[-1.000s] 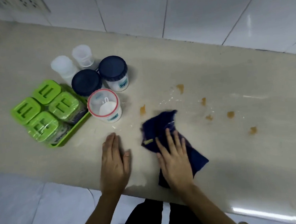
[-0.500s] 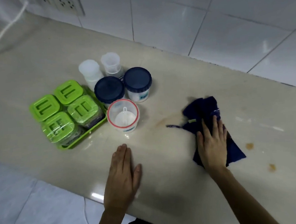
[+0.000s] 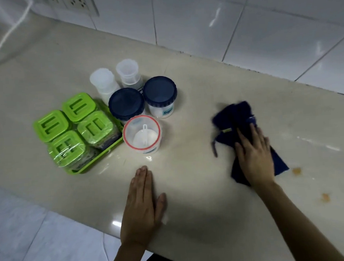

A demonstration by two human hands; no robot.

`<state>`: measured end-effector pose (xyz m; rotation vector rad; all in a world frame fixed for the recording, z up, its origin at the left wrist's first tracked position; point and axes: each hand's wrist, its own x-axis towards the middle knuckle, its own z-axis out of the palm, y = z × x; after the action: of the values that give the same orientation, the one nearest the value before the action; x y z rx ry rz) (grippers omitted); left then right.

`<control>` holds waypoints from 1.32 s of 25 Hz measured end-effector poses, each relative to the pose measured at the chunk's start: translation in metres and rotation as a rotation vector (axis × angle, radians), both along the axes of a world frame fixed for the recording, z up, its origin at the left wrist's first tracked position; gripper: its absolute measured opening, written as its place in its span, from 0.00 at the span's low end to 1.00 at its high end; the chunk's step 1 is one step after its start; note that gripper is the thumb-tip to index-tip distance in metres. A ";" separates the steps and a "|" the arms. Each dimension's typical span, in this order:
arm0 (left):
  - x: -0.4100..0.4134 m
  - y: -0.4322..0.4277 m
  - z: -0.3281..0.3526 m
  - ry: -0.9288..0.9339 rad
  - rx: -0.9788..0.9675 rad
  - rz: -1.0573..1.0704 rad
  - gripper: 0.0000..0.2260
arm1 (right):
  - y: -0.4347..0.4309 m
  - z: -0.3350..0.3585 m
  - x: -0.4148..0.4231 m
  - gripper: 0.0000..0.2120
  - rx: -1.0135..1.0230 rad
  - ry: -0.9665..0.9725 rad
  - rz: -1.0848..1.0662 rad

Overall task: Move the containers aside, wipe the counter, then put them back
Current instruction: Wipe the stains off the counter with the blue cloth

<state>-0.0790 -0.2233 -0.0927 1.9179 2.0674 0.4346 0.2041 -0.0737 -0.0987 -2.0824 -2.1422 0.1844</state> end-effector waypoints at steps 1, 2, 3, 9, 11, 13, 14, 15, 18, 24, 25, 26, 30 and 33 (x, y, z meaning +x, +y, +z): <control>0.000 0.001 0.000 -0.002 -0.001 0.002 0.29 | 0.006 0.002 0.021 0.28 -0.004 0.022 -0.094; 0.000 0.002 -0.002 -0.009 -0.004 0.005 0.29 | 0.009 0.002 0.032 0.28 -0.010 0.047 -0.193; -0.001 0.002 -0.003 -0.016 -0.008 0.011 0.29 | 0.010 0.002 0.029 0.27 -0.011 0.072 -0.290; -0.001 0.000 -0.004 0.003 -0.018 -0.004 0.31 | -0.037 0.002 -0.106 0.22 0.000 0.090 0.149; 0.001 -0.001 -0.002 0.003 -0.038 0.008 0.31 | -0.047 0.001 -0.112 0.22 -0.023 0.062 0.344; 0.003 -0.002 0.000 0.004 -0.017 0.003 0.30 | -0.042 0.003 -0.072 0.21 0.006 0.042 0.395; 0.003 -0.002 -0.001 0.005 -0.003 -0.007 0.30 | -0.041 0.001 -0.042 0.21 0.019 0.039 0.334; 0.003 -0.001 -0.001 0.009 0.006 -0.015 0.29 | -0.043 0.000 -0.008 0.22 0.024 0.035 0.227; 0.003 -0.001 -0.002 0.000 0.020 -0.001 0.29 | -0.064 0.004 0.083 0.25 -0.001 0.059 -0.060; 0.004 -0.004 -0.001 0.021 0.007 -0.022 0.29 | -0.100 0.006 0.001 0.24 0.010 0.091 -0.090; 0.004 -0.005 0.001 0.046 0.012 -0.046 0.29 | -0.112 0.004 -0.023 0.23 -0.003 0.053 0.087; 0.011 -0.004 0.005 0.068 0.018 -0.069 0.29 | -0.125 0.002 -0.035 0.22 -0.009 0.005 0.259; 0.057 0.010 0.020 0.071 0.025 -0.166 0.29 | -0.138 0.001 0.019 0.22 -0.014 -0.025 0.344; 0.108 0.019 0.022 0.048 0.012 -0.251 0.29 | -0.161 0.005 0.129 0.24 -0.041 0.027 -0.025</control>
<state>0.0285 -0.2046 -0.0710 2.1783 1.8216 0.3457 0.3330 -0.2350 -0.0936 -2.1148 -2.1135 0.2542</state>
